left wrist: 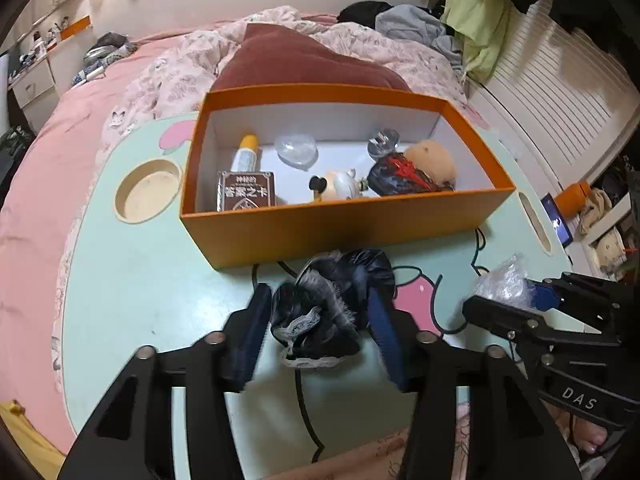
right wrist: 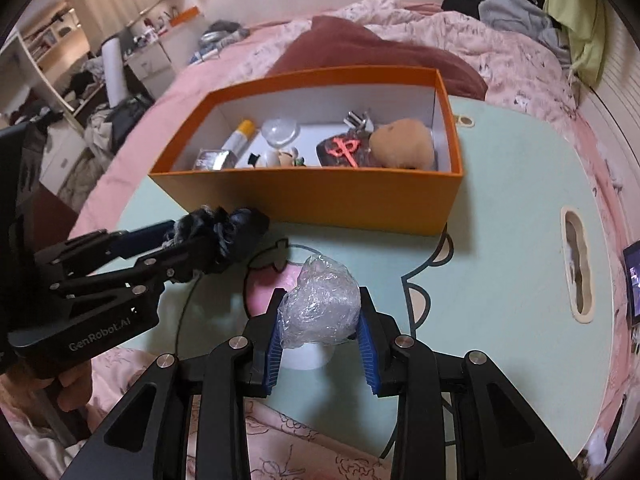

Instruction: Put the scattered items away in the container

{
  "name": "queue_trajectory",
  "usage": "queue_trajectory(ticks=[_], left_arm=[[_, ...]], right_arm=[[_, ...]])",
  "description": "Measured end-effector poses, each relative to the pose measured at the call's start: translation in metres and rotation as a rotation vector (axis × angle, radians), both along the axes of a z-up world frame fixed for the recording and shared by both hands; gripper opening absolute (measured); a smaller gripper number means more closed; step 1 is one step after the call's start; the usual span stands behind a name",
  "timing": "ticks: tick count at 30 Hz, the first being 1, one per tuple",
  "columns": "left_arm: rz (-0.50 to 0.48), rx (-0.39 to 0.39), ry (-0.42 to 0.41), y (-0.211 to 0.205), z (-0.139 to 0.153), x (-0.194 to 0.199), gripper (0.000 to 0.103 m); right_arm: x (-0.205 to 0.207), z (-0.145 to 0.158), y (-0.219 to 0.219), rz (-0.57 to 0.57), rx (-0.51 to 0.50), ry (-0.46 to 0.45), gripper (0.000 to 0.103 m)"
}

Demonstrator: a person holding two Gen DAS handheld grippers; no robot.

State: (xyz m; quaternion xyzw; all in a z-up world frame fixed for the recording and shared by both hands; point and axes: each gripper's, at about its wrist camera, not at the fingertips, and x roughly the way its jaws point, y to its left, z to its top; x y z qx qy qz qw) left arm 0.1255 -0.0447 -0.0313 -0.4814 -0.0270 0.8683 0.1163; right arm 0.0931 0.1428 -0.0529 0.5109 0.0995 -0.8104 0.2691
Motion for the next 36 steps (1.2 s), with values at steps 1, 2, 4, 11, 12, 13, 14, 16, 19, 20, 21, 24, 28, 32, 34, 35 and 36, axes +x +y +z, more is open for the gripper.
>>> queue_trajectory(ticks=[1,2,4,11,12,13,14,16,19,20,21,24,28,32,34,35,36], left_arm=[[-0.001,0.006,0.006,-0.002,0.004,-0.001,0.07],[0.002,0.011,0.023,-0.003,0.007,-0.002,0.075],[0.013,0.028,0.044,-0.007,0.012,-0.003,0.076],[0.128,0.075,0.032,-0.031,0.019,-0.017,0.076],[0.143,0.081,0.035,-0.034,0.02,-0.018,0.076],[0.157,0.095,0.037,-0.037,0.022,-0.02,0.076],[0.168,0.116,0.032,-0.041,0.023,-0.021,0.076],[0.166,0.132,0.006,-0.044,0.022,-0.025,0.076],[0.113,0.147,-0.061,-0.042,0.016,-0.031,0.076],[0.114,0.148,-0.062,-0.044,0.015,-0.032,0.076],[0.125,0.14,-0.056,-0.044,0.015,-0.033,0.076],[0.131,0.072,-0.014,-0.042,0.023,-0.036,0.076],[0.137,0.039,0.023,-0.045,0.035,-0.042,0.073],[0.146,0.101,0.022,-0.056,0.039,-0.053,0.072],[0.146,0.1,0.029,-0.057,0.04,-0.058,0.072],[0.143,0.104,0.03,-0.057,0.04,-0.061,0.072],[0.141,0.109,0.031,-0.056,0.041,-0.064,0.072]], right_arm=[[-0.001,0.0,0.0,-0.004,-0.001,0.001,0.048],[-0.002,0.002,0.002,-0.01,-0.009,0.007,0.059],[-0.002,0.007,0.007,-0.029,-0.034,0.019,0.062],[-0.015,0.033,0.022,-0.072,-0.135,0.029,0.072],[-0.017,0.036,0.021,-0.075,-0.131,0.038,0.072],[-0.02,0.041,0.02,-0.067,-0.125,0.061,0.072],[-0.021,0.045,0.018,-0.058,-0.122,0.079,0.072],[-0.026,0.059,0.012,-0.035,-0.139,0.123,0.072],[-0.041,0.078,-0.001,-0.005,-0.169,0.185,0.072],[-0.047,0.08,-0.006,0.0,-0.16,0.19,0.072],[-0.055,0.08,-0.013,0.008,-0.145,0.183,0.072],[-0.093,0.064,-0.04,0.039,-0.092,0.094,0.059],[-0.131,0.028,-0.067,0.035,0.066,0.021,0.03],[-0.155,0.003,-0.07,0.011,0.087,-0.079,0.03],[-0.161,-0.002,-0.073,0.015,0.096,-0.1,0.031],[-0.163,-0.003,-0.075,0.017,0.107,-0.104,0.031],[-0.166,-0.005,-0.077,0.019,0.118,-0.107,0.031]])
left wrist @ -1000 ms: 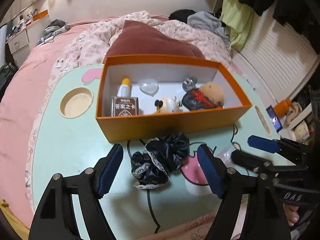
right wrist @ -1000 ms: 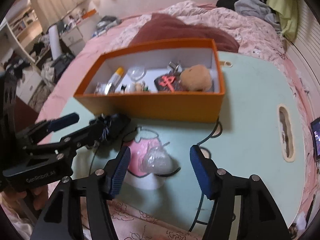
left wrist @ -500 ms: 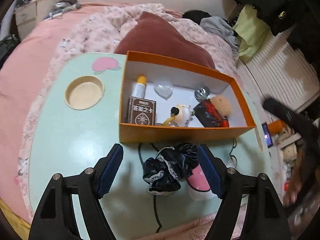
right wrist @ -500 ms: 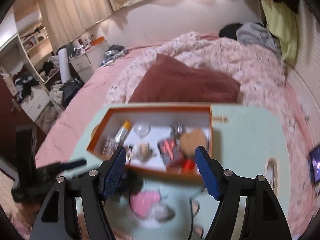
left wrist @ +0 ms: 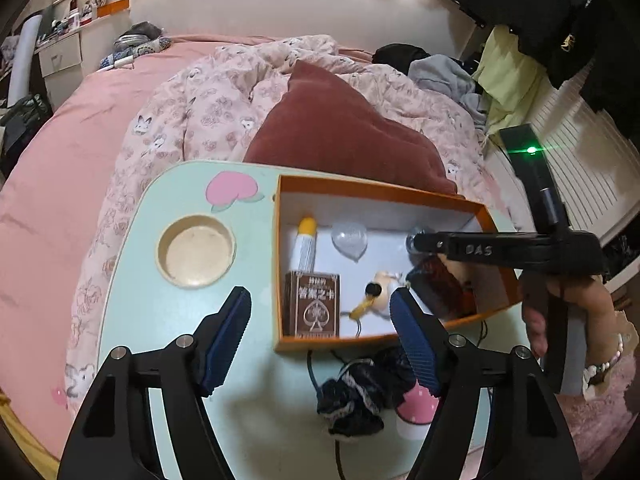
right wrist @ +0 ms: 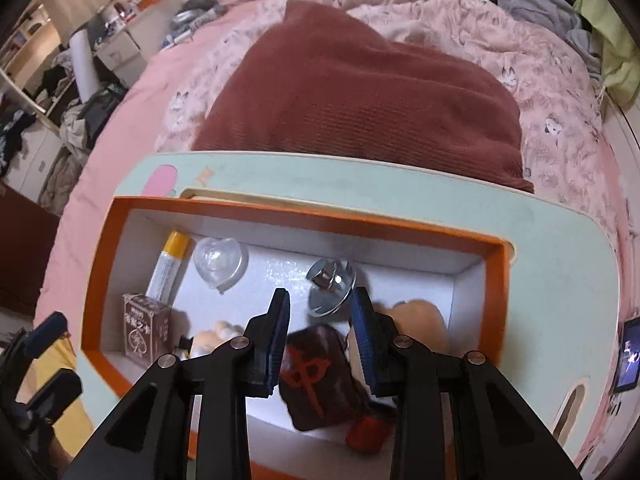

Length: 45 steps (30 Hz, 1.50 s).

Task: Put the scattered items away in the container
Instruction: 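Grasp the clear round cap with the right tool while the left tool grasps the clear heart container, then lift both clear items out of the box and set them on the tray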

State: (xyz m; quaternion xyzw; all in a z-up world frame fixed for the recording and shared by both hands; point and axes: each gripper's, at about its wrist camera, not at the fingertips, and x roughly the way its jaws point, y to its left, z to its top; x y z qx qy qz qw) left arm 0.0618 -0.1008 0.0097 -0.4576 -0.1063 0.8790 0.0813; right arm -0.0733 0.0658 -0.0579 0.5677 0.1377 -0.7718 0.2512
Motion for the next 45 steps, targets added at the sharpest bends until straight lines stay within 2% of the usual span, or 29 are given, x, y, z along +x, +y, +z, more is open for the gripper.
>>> queue_trajectory(ticks=[3,5,7,9,13,16,18,20,21,26,29,30,33,37,39,45], left_arm=[[-0.014,0.004,0.004,0.004,0.0,-0.007,0.072],[-0.028,-0.005,0.003,0.009,0.0,-0.013,0.072],[-0.043,-0.006,-0.005,0.012,-0.002,-0.02,0.072],[-0.058,0.004,-0.022,0.016,-0.006,-0.029,0.072],[-0.086,-0.007,-0.024,0.029,-0.003,-0.043,0.072],[-0.12,-0.037,-0.032,0.047,-0.002,-0.056,0.063],[-0.142,-0.095,-0.057,0.062,-0.007,-0.067,0.046],[-0.162,-0.14,-0.087,0.075,-0.016,-0.079,0.033],[-0.166,-0.153,-0.1,0.078,-0.02,-0.084,0.03],[-0.138,-0.18,-0.189,0.082,-0.04,-0.106,0.03],[-0.09,-0.222,-0.234,0.086,-0.052,-0.109,0.031],[-0.078,-0.235,-0.242,0.086,-0.054,-0.11,0.037],[-0.061,-0.226,-0.282,0.086,-0.065,-0.115,0.043],[-0.08,-0.281,-0.257,0.097,-0.069,-0.115,0.044],[-0.095,-0.285,-0.251,0.1,-0.068,-0.114,0.04],[-0.108,-0.256,-0.247,0.094,-0.065,-0.115,0.04]], right_arm=[[-0.006,-0.013,-0.008,0.016,0.018,-0.033,0.031],[-0.002,-0.016,-0.013,0.05,0.036,0.003,0.026],[0.002,-0.016,-0.015,0.076,0.048,0.035,0.026],[0.003,-0.014,-0.012,0.075,0.005,0.035,0.026],[0.015,0.008,0.001,0.08,-0.08,0.108,0.026],[0.02,0.027,0.018,0.061,-0.149,0.126,0.026],[0.021,0.036,0.027,0.041,-0.172,0.15,0.026],[0.022,0.045,0.036,0.029,-0.178,0.176,0.026],[0.023,0.047,0.039,0.025,-0.18,0.179,0.026],[0.026,0.057,0.058,0.011,-0.221,0.179,0.026],[0.029,0.06,0.067,0.0,-0.255,0.177,0.026],[0.028,0.061,0.07,0.0,-0.266,0.175,0.026],[0.028,0.063,0.074,0.002,-0.286,0.173,0.026],[0.028,0.064,0.077,0.008,-0.295,0.172,0.026],[0.029,0.063,0.078,0.007,-0.303,0.167,0.026],[0.032,0.058,0.081,0.0,-0.307,0.154,0.026]])
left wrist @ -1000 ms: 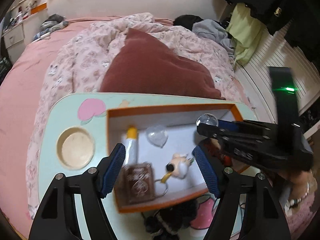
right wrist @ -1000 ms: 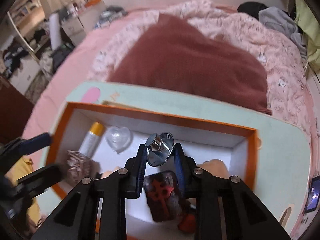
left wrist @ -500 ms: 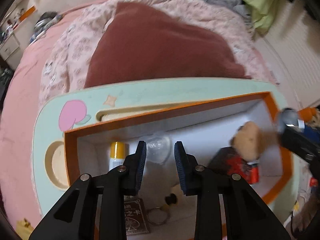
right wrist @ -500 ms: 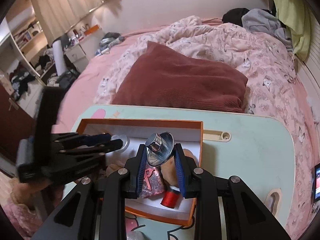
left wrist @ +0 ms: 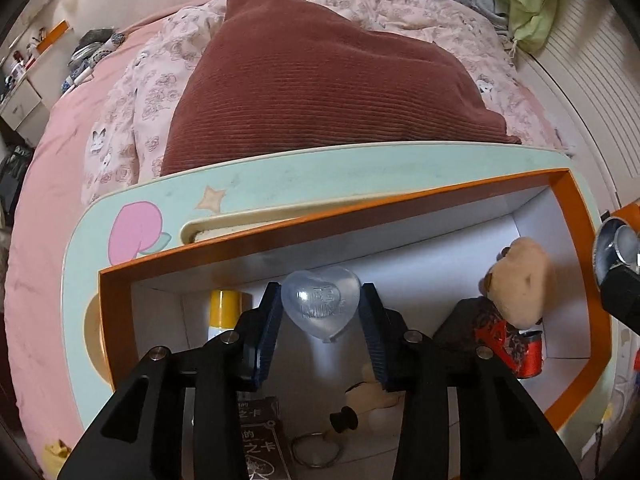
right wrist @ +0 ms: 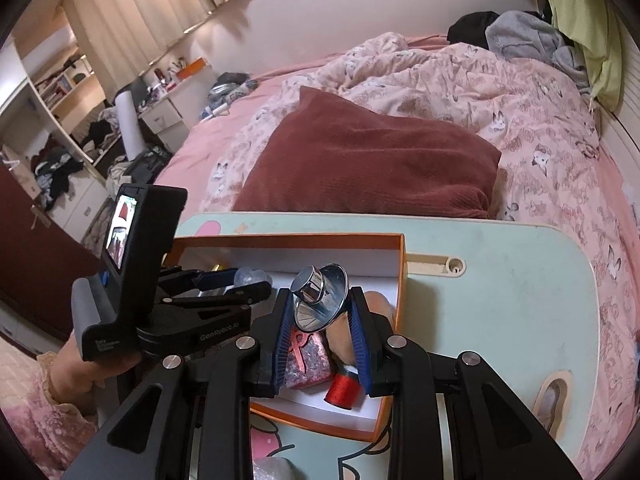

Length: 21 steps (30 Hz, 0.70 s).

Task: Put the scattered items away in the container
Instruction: 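Lift both clear items out of the box and set them on the tray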

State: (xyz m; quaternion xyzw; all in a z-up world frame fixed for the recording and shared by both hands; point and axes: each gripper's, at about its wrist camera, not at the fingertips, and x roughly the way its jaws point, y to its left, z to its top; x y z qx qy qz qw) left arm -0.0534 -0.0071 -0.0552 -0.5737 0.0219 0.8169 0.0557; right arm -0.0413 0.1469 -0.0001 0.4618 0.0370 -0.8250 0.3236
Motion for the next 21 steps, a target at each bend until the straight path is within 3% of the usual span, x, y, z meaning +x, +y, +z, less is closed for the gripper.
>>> queue_trajectory(ticks=[3,7,14,21], left_arm=[[0.008,0.057,0.013,-0.005,0.007,0.005,0.04],[0.008,0.108,0.089,-0.011,0.037,0.022,0.04],[-0.056,0.185,0.188,-0.022,0.089,0.079,0.04],[-0.093,0.206,0.134,-0.027,0.071,0.128,0.04]], right_arm=[[0.002,-0.001,0.002,-0.009,0.001,0.0,0.026],[0.009,0.005,0.004,-0.008,0.0,0.014,0.026],[0.044,0.02,0.004,0.023,-0.017,0.034,0.026],[0.092,0.014,0.011,0.061,0.05,0.026,0.026]])
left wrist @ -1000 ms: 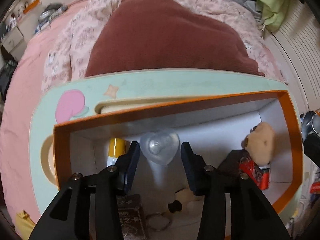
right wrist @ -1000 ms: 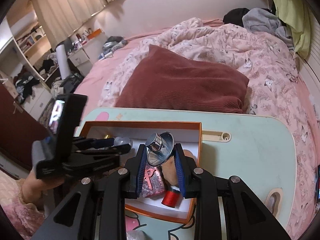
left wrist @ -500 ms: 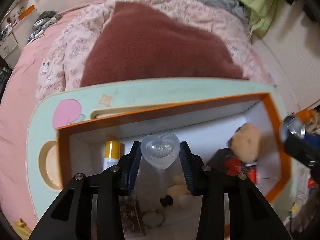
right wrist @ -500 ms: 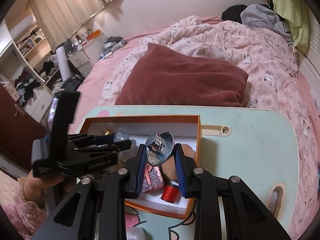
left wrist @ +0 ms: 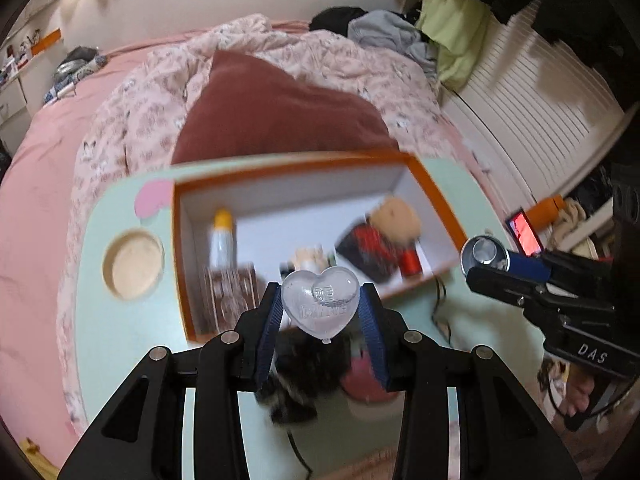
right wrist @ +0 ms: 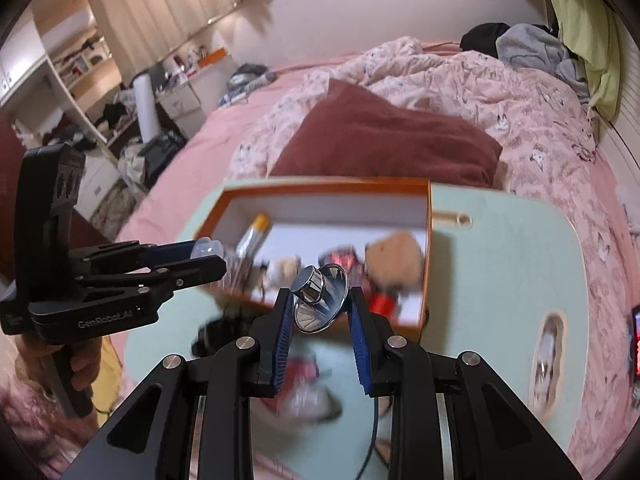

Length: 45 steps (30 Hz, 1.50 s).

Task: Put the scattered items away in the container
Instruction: 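Lift both clear items out of the box and set them on the tray, then reach into the box and grasp the white duck figurine with the right tool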

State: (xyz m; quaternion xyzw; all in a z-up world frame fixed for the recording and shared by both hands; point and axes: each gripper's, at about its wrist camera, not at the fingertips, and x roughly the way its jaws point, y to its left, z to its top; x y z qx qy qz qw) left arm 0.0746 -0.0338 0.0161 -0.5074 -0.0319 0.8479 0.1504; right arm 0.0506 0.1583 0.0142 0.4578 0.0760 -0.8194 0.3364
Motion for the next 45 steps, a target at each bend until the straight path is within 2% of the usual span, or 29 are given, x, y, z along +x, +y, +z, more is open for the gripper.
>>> queue_trajectory(ticks=[7,12,17,19,22,27,30,36,45], left_arm=[[-0.01,0.017,-0.039,0.011,-0.026,0.033,0.04],[-0.016,-0.006,-0.027,0.017,-0.035,0.04,0.04],[-0.014,-0.011,-0.02,0.018,-0.037,0.04,0.04],[-0.006,-0.003,-0.015,0.017,-0.036,0.039,0.041],[0.001,0.004,-0.003,0.014,-0.033,0.038,0.044],[0.046,0.039,0.026,0.003,-0.021,0.039,0.066],[0.067,0.069,0.037,-0.005,-0.015,0.038,0.067],[0.091,0.043,0.048,-0.014,-0.009,0.035,0.067],[0.105,0.048,0.054,-0.025,-0.003,0.024,0.067]], right_arm=[[0.025,-0.036,0.011,-0.035,0.096,-0.076,0.026],[0.027,-0.065,0.009,-0.029,0.162,-0.127,0.026],[0.027,-0.076,0.006,-0.031,0.18,-0.148,0.027],[0.026,-0.076,0.004,-0.031,0.186,-0.156,0.028],[0.027,-0.07,0.005,-0.039,0.173,-0.136,0.037],[0.03,-0.048,0.004,-0.045,0.132,-0.078,0.049],[0.028,-0.041,0.001,-0.038,0.111,-0.072,0.051],[0.028,-0.039,-0.011,-0.016,0.121,-0.074,0.051],[0.023,-0.032,-0.031,0.034,0.133,-0.054,0.051]])
